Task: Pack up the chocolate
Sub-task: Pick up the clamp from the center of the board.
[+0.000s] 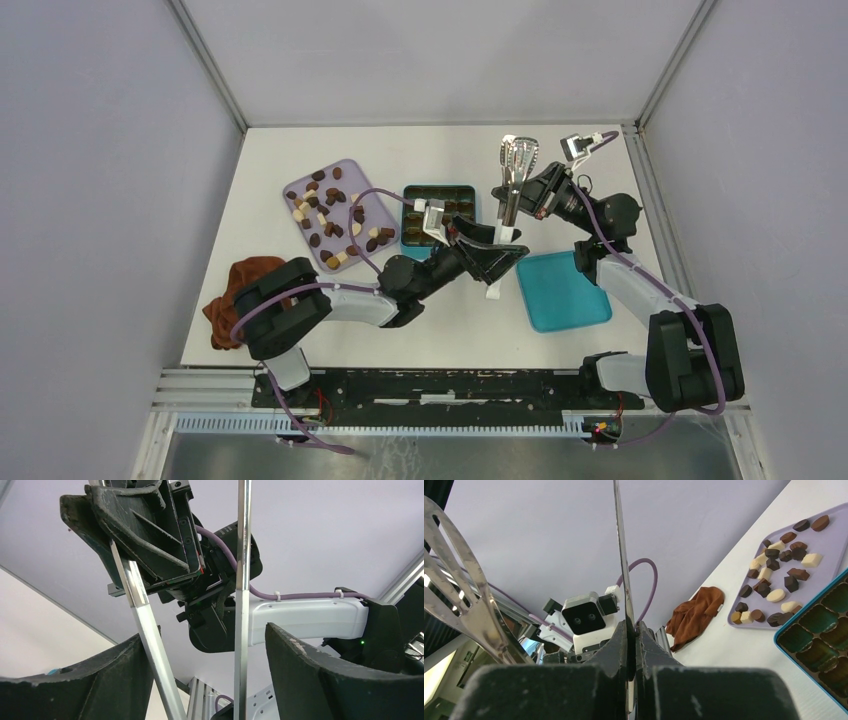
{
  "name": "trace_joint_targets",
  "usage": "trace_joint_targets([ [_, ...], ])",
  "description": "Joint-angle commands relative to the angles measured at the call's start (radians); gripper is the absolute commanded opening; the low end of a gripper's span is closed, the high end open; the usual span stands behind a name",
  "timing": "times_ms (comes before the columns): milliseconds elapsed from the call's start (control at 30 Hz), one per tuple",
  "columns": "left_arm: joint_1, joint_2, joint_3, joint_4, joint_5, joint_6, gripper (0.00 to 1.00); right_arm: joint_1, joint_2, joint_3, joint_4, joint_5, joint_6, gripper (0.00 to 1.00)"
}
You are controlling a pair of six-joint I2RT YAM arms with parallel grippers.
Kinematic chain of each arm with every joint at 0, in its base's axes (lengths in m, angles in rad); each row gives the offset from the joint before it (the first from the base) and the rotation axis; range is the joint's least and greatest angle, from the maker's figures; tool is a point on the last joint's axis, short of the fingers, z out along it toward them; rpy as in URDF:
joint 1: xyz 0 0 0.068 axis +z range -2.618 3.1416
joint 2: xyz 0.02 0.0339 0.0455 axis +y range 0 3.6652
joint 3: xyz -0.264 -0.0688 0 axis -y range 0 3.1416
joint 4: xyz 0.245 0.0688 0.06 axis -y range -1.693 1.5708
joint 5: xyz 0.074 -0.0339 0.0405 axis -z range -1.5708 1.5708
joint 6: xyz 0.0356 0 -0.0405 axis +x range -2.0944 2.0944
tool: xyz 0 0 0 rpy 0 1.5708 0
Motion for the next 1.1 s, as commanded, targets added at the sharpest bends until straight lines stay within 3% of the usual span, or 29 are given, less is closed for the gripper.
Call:
trace_joint_targets([
  [0, -0.006, -0.001, 0.025, 0.112, -0.023, 0.047, 0.8, -0.004, -0.009, -0.001, 0.04, 0.023, 0.007, 0.0],
  [367, -0.004, -0.023, -0.003, 0.158, -0.001, 0.055, 0.45, -0.003, -0.003, 0.005, 0.033, 0.015, -0.005, 0.0],
  [667, 0.004, -0.017, 0.015, 0.171, 0.051, 0.027, 0.55, -0.004, -0.001, 0.004, 0.033, 0.005, -0.02, 0.0],
  [1067, 0.025, -0.01, 0.021, 0.18, 0.062, -0.024, 0.61, -0.003, -0.009, 0.008, 0.045, -0.008, -0.036, 0.01],
])
